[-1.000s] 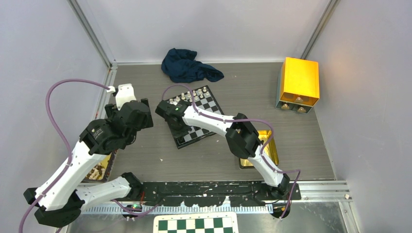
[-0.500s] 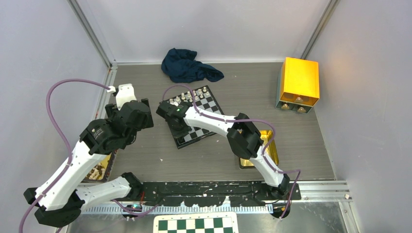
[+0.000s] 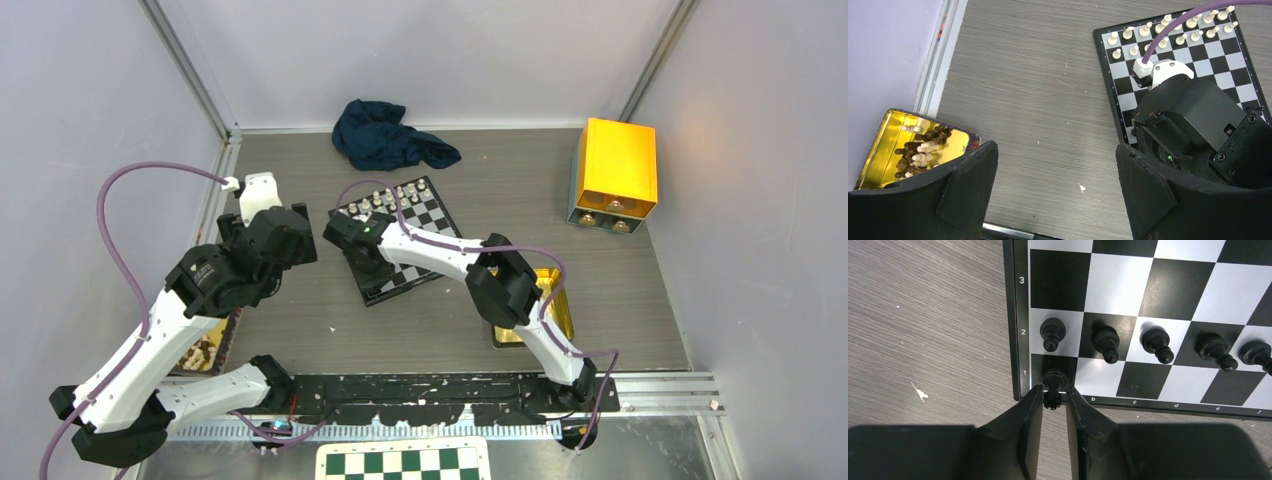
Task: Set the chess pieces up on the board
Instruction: Place the chess piece on the chessboard, then pick up the chess piece from the storage box.
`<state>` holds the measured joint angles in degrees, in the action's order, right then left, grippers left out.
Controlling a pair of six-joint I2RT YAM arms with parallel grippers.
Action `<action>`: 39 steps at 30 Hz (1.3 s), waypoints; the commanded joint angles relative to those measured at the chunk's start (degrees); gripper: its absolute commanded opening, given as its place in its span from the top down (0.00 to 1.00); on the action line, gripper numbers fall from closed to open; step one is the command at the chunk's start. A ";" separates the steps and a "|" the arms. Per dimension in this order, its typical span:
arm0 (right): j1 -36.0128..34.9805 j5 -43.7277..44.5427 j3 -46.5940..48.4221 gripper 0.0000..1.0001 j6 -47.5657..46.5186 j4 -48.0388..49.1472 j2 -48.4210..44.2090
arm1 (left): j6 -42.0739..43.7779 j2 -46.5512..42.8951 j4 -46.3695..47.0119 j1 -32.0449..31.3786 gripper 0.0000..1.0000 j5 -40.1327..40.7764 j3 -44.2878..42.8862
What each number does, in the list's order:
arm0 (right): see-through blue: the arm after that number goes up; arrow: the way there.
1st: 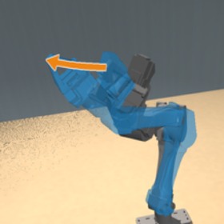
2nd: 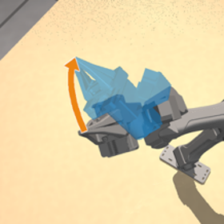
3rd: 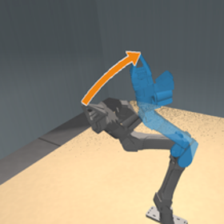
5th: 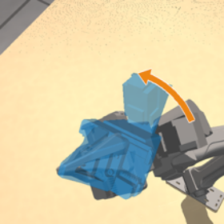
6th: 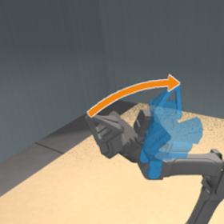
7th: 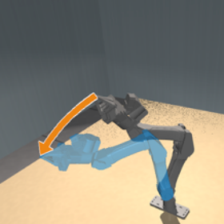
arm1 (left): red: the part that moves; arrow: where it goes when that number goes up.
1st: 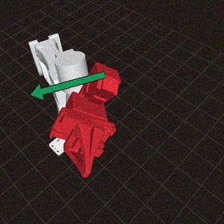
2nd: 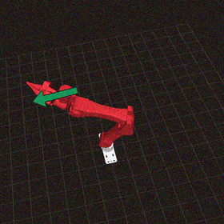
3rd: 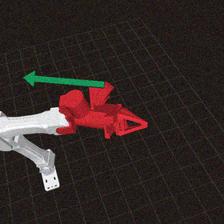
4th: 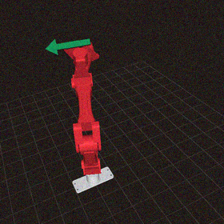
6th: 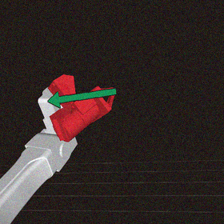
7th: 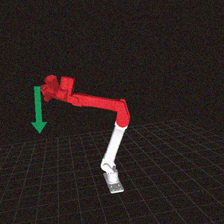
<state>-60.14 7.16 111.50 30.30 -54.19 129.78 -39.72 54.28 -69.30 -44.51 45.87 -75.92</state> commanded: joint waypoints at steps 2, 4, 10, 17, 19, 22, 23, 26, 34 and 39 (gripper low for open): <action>-0.49 -0.47 0.30 0.69 -0.42 0.10 -2.49 | -0.35 0.02 1.36 0.13 0.12 0.98 -0.02; -0.44 -0.47 0.25 0.68 -0.58 0.31 -2.63 | -0.35 0.03 1.36 0.20 0.12 0.99 -0.05; -0.51 -0.83 0.62 0.67 -1.34 0.67 -2.89 | -0.35 0.34 1.27 0.17 0.11 1.09 -0.24; -0.69 -0.23 2.06 0.66 -2.27 0.02 -4.29 | -0.35 0.77 1.05 0.17 0.11 1.26 -0.80; -0.77 -0.22 2.36 0.66 -2.40 -0.31 -4.96 | -0.35 1.10 0.94 0.13 0.11 1.32 -1.21; -0.91 -0.22 2.75 0.66 -2.58 -0.86 -6.22 | -0.35 1.55 0.68 0.19 0.11 1.46 -1.78; -0.93 -0.19 2.63 0.66 -2.54 -0.91 -6.73 | -0.35 1.61 0.59 0.15 0.11 1.57 -2.02; -1.15 -0.06 2.25 0.66 -2.56 -0.91 -8.26 | -0.35 1.97 0.23 0.17 0.11 2.19 -2.76; -1.27 0.18 -0.75 0.65 -2.33 -0.55 -13.48 | -0.11 3.05 -1.17 0.13 0.11 5.17 -6.69; -0.84 5.53 -9.91 0.61 0.05 1.78 -21.74 | 1.39 4.63 0.94 0.13 0.08 5.88 -8.66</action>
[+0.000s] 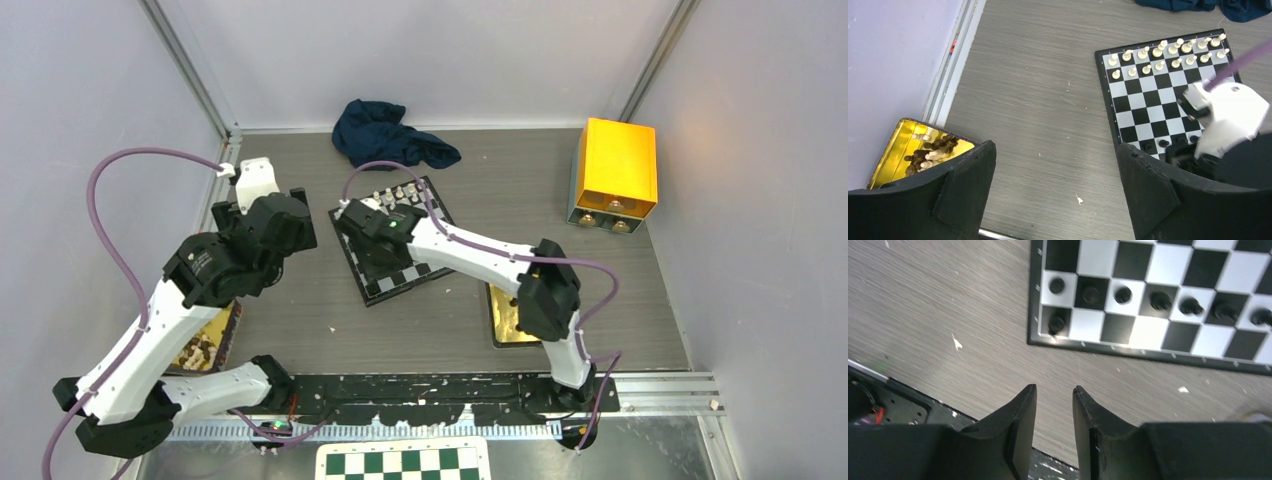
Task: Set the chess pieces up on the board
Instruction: Pick up the chess piece from the storage box.
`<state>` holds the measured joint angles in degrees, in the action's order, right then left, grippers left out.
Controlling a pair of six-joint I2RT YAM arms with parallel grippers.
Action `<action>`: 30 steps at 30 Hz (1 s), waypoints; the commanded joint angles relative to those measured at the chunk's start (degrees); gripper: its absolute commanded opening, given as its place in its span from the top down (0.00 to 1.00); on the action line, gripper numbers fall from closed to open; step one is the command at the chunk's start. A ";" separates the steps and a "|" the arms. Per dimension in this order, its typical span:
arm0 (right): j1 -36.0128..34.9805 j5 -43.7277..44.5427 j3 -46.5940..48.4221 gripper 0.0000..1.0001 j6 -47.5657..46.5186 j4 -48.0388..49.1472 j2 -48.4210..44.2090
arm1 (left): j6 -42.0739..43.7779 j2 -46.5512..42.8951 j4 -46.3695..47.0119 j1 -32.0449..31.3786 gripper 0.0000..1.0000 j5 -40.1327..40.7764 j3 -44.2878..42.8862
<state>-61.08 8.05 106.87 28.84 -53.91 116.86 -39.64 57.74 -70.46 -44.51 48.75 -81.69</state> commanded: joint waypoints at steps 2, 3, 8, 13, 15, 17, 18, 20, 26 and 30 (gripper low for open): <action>0.96 7.45 -9.80 0.61 3.16 2.24 -13.16 | 2.29 2.49 4.03 0.14 0.05 2.16 -3.23; 1.45 9.13 -11.98 0.60 3.93 2.35 -16.32 | 2.70 3.45 5.12 0.15 0.04 1.55 -3.42; 6.29 13.93 -23.70 0.56 8.74 2.01 -27.93 | 4.82 9.04 10.66 0.16 0.01 -2.46 -4.45; 11.14 15.93 -32.81 0.55 12.10 -0.61 -38.77 | 5.70 13.71 14.49 0.18 0.01 -6.31 -5.13; 12.53 16.23 -35.25 0.54 12.69 -2.18 -42.07 | 5.71 15.26 15.69 0.13 0.01 -7.49 -5.31; 13.81 15.79 -38.01 0.54 12.88 -3.39 -44.71 | 5.65 16.45 16.60 0.13 0.01 -8.42 -5.53; 14.29 15.67 -39.10 0.54 13.05 -3.99 -45.71 | 5.56 16.99 16.97 0.15 0.01 -8.82 -5.64; 15.09 15.45 -41.39 0.54 13.45 -4.87 -47.53 | 5.37 17.78 17.50 0.13 0.01 -9.52 -5.92; 18.70 11.73 -48.39 0.53 14.00 -4.01 -50.65 | 4.63 19.18 18.25 0.13 0.01 -11.06 -6.03; 20.91 10.78 -51.47 0.53 14.31 -3.30 -50.38 | 4.07 19.37 18.34 0.13 0.01 -11.81 -5.64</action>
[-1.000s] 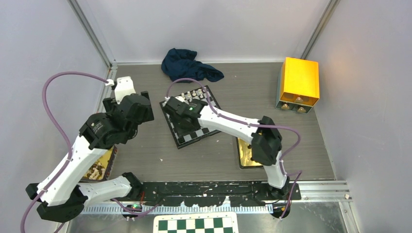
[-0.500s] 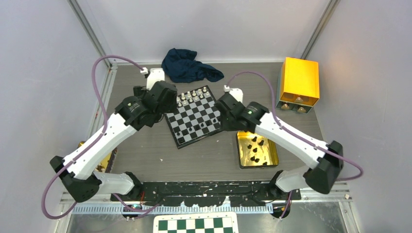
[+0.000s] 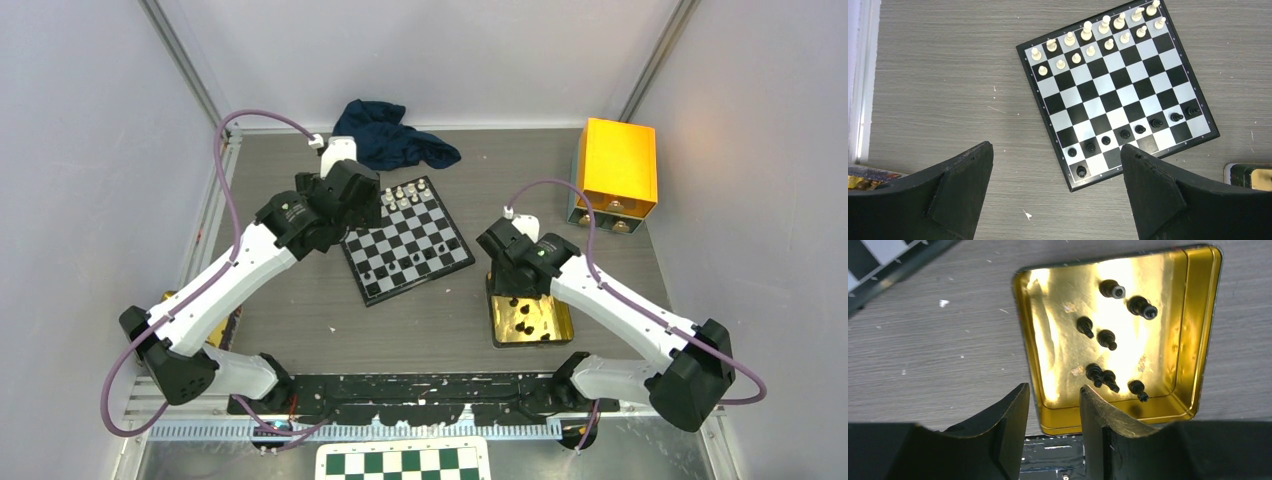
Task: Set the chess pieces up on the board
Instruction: Pick up the chess piece from the storage box.
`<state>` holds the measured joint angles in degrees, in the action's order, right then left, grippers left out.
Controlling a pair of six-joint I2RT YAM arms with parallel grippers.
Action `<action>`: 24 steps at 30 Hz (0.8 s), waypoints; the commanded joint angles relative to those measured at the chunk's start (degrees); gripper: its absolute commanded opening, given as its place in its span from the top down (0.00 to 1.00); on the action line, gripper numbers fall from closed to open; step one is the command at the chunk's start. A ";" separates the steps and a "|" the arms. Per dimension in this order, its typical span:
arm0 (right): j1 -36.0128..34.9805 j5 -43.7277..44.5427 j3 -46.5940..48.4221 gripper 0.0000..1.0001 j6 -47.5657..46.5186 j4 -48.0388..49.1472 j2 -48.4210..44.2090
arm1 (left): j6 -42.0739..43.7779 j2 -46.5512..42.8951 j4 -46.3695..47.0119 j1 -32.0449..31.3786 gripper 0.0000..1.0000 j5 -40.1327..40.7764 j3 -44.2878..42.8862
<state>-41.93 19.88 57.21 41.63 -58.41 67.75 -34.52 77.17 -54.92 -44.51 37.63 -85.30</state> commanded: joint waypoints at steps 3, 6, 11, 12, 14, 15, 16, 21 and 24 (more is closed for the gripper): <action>4.03 -2.12 -4.13 0.52 1.55 3.01 -1.31 | -1.25 -0.33 2.80 0.13 0.01 -1.01 -1.49; 6.15 -3.86 -5.77 0.52 1.04 4.93 -1.43 | -1.35 -0.73 2.71 0.13 0.02 -1.06 -0.99; 7.95 -5.31 -6.64 0.52 -0.60 6.27 0.50 | -1.51 -1.05 2.45 0.13 0.02 -1.06 -0.35; 8.21 -5.52 -6.87 0.52 -0.89 6.49 0.84 | -1.51 -1.05 2.45 0.13 0.02 -1.06 -0.31; 8.93 -5.99 -7.38 0.52 -1.50 7.45 1.38 | -1.51 -0.97 2.44 0.13 0.02 -1.08 -0.22; 9.20 -6.13 -7.56 0.52 -1.77 8.01 1.75 | -1.51 -0.97 2.44 0.13 0.02 -1.14 -0.14; 9.58 -6.24 -7.70 0.52 -2.04 8.43 2.09 | -1.51 -0.88 2.43 0.13 0.02 -1.16 -0.09; 11.40 -6.83 -8.63 0.52 -3.14 10.22 3.70 | -1.43 -0.60 2.61 0.13 0.02 -1.41 0.20; 12.53 -7.35 -9.10 0.53 -3.88 11.13 4.43 | -1.13 -0.36 2.71 0.15 0.02 -1.35 0.13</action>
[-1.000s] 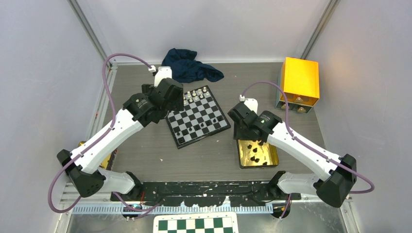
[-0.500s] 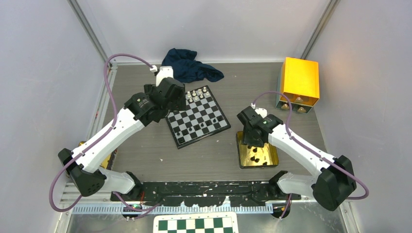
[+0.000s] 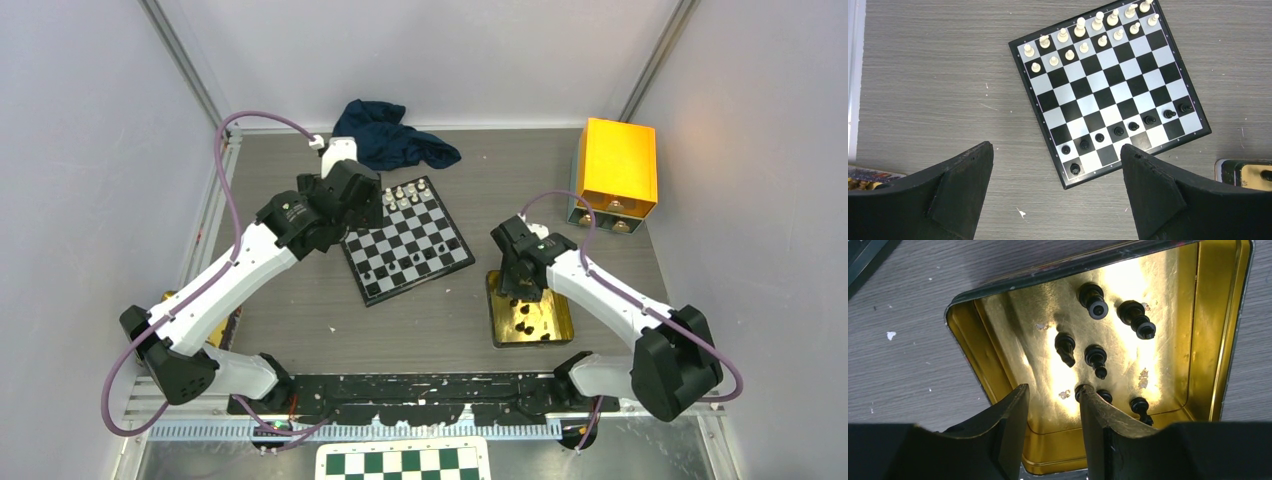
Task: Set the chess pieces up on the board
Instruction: Pick up the chess piece from the storage box.
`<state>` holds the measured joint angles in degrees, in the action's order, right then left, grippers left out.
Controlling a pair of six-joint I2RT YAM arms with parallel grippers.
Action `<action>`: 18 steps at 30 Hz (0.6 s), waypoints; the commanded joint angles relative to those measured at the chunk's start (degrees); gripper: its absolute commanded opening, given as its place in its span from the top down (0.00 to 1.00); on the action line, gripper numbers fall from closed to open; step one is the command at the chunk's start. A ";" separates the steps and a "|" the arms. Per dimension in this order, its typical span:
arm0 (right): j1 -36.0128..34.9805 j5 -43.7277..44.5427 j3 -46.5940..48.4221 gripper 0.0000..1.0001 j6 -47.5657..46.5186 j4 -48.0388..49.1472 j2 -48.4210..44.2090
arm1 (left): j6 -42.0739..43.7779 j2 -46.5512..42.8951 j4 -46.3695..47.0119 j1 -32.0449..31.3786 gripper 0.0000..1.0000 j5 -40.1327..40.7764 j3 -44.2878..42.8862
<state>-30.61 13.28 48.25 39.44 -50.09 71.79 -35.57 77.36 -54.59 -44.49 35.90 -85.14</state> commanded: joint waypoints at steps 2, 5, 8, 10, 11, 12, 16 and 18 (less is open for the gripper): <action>1.86 -1.16 -0.45 0.53 -2.10 3.49 0.90 | 0.21 -0.34 2.47 0.11 0.02 0.44 -0.10; 2.75 -1.96 -0.83 0.53 -2.69 4.37 2.03 | 0.43 0.04 2.47 0.12 0.02 0.57 -0.24; 3.42 -2.56 -0.96 0.53 -3.17 5.22 2.90 | 0.68 0.32 2.56 0.19 0.02 0.62 -0.34; 3.90 -2.80 -0.96 0.53 -3.44 5.61 3.52 | 0.89 0.63 2.64 0.19 0.02 0.66 -0.46; 4.07 -2.93 -1.08 0.53 -3.64 5.83 3.87 | 0.94 0.73 2.64 0.19 0.02 0.71 -0.54; 4.20 -3.04 -1.18 0.53 -3.81 6.13 4.08 | 1.01 0.85 2.64 0.19 0.02 0.68 -0.61; 4.86 -3.71 -1.56 0.54 -4.16 7.06 4.94 | 1.26 1.33 2.60 0.26 0.02 0.75 -0.90; 5.19 -3.99 -1.62 0.54 -4.41 7.47 5.50 | 1.35 1.59 2.69 0.36 0.02 0.71 -1.07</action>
<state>-26.04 10.15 46.81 36.27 -44.86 76.88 -35.24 78.74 -54.22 -44.49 35.90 -85.10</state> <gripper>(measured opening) 0.466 0.983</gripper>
